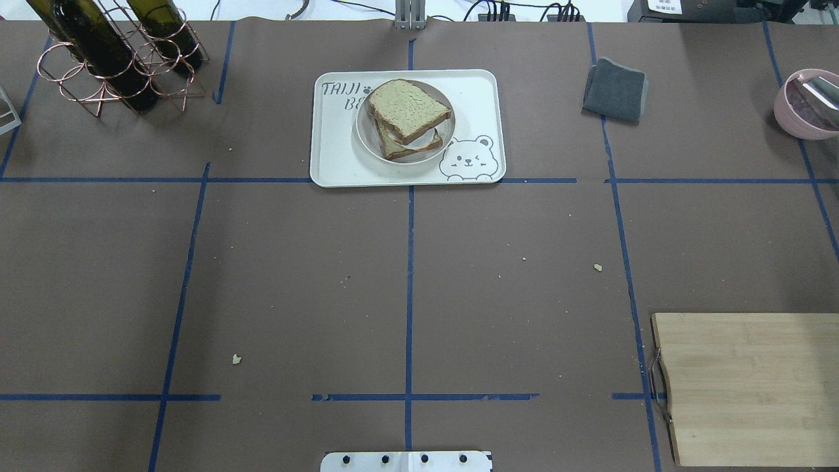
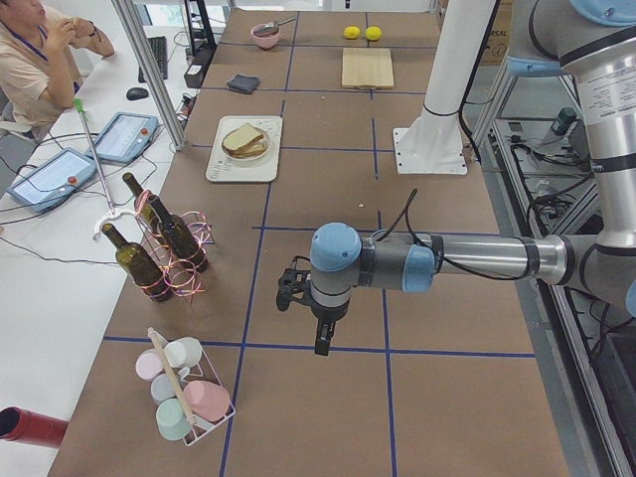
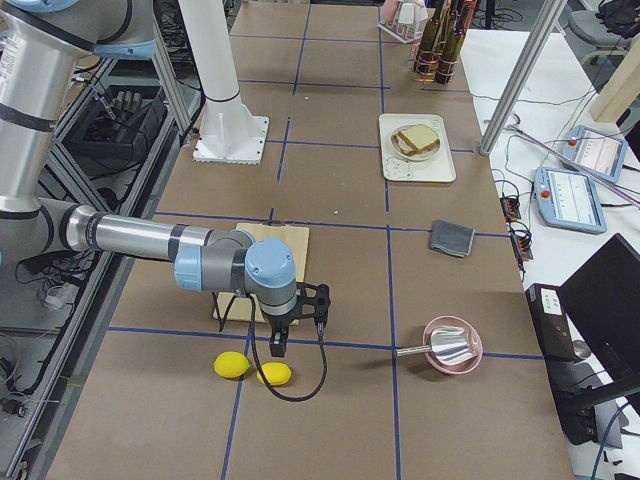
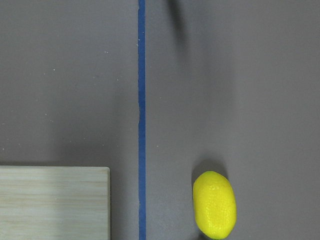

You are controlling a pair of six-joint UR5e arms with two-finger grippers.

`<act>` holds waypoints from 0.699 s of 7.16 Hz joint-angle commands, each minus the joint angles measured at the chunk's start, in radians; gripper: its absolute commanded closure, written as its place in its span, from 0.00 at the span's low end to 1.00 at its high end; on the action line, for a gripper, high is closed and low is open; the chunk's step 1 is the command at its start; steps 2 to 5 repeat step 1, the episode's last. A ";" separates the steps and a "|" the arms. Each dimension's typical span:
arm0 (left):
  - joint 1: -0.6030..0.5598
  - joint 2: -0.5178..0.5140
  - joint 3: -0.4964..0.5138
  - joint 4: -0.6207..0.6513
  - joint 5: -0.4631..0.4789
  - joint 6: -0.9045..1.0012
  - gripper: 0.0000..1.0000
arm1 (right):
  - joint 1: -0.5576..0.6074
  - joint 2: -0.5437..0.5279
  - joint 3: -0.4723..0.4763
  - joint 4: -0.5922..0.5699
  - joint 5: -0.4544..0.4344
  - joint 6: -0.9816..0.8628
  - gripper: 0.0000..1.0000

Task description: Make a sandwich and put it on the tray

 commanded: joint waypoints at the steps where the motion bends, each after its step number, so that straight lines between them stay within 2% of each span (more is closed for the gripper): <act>1: 0.002 0.000 0.001 -0.001 0.000 0.000 0.00 | 0.000 -0.001 -0.002 0.000 -0.002 0.000 0.00; 5: 0.002 0.000 0.001 -0.001 0.000 0.000 0.00 | 0.000 -0.001 -0.002 0.000 -0.002 0.000 0.00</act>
